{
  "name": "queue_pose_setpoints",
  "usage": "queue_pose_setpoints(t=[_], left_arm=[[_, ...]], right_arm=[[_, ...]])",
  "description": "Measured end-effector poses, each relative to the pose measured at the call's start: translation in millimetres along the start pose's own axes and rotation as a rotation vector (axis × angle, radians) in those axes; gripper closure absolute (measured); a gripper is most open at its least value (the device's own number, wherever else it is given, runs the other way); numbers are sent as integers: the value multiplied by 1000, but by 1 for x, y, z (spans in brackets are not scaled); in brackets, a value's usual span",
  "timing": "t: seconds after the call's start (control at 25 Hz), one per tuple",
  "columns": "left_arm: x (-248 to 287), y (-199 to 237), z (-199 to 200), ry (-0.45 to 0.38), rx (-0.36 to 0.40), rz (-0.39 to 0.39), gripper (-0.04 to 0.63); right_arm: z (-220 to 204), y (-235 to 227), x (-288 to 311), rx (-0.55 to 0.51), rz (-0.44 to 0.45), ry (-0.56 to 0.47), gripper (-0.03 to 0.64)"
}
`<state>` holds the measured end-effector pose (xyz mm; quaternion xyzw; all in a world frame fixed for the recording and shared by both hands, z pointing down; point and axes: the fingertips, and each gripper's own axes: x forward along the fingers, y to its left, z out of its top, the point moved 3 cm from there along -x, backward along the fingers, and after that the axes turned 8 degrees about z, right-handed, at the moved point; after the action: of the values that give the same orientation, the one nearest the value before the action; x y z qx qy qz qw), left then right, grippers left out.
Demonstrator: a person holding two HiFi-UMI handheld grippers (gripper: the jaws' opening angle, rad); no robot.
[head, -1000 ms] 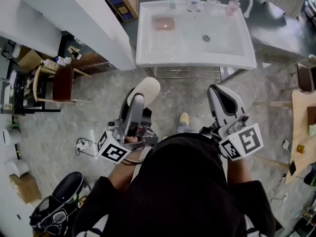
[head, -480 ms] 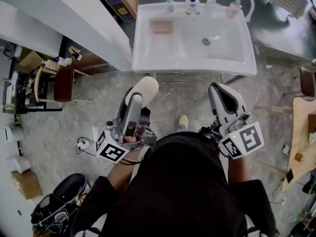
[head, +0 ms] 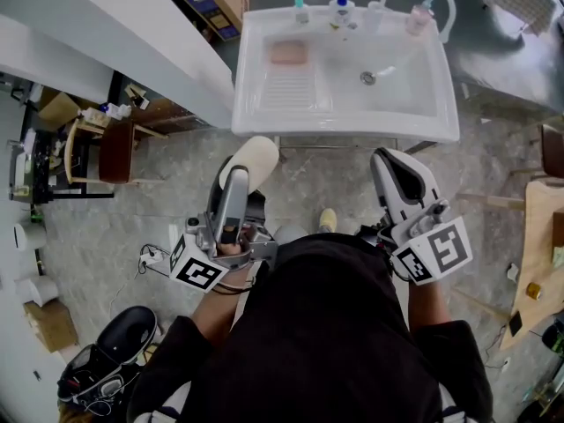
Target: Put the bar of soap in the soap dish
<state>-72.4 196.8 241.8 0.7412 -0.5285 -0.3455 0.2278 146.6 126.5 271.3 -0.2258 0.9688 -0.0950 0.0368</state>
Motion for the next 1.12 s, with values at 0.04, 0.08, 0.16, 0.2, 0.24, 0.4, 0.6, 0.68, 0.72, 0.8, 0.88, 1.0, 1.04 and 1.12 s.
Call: queue_pose_setpoints(t=[0.04, 0.08, 0.16, 0.2, 0.24, 0.4, 0.6, 0.68, 0.72, 0.8, 0.88, 1.0, 1.04, 1.12], left_arm=[[2, 0, -1, 3, 1, 1, 480], [3, 0, -2, 5, 1, 2, 480], [7, -1, -4, 6, 1, 5, 480], [9, -1, -4, 5, 1, 5, 480], [11, -1, -5, 4, 1, 7, 480], [18, -1, -9, -3, 5, 15, 480], [21, -7, -13, -11, 12, 15, 480], [22, -9, -14, -11, 13, 16, 480], [22, -10, -14, -11, 14, 16, 480], [22, -11, -14, -13, 16, 14, 480], [22, -12, -14, -16, 18, 13, 480], [22, -15, -14, -20, 22, 14, 480], [21, -16, -14, -21, 23, 13, 480], [21, -17, -13, -20, 28, 12, 480]], right_arm=[[-1, -1, 0, 2, 1, 2, 592], [-1, -2, 0, 4, 4, 3, 592], [-1, -4, 0, 7, 9, 5, 592], [0, -6, 0, 7, 11, 4, 592], [1, -8, 0, 7, 13, 4, 592], [0, -18, -1, 7, 19, 5, 592], [-2, -22, -5, 13, 27, -3, 592], [-2, -23, -6, 16, 27, -6, 592], [-1, -23, -7, 18, 27, -8, 592], [0, -23, -8, 20, 29, -12, 592], [0, -24, -9, 22, 31, -16, 592], [0, -24, -10, 22, 33, -18, 592], [1, -23, -11, 22, 34, -20, 592], [2, -23, -12, 22, 35, -26, 592]])
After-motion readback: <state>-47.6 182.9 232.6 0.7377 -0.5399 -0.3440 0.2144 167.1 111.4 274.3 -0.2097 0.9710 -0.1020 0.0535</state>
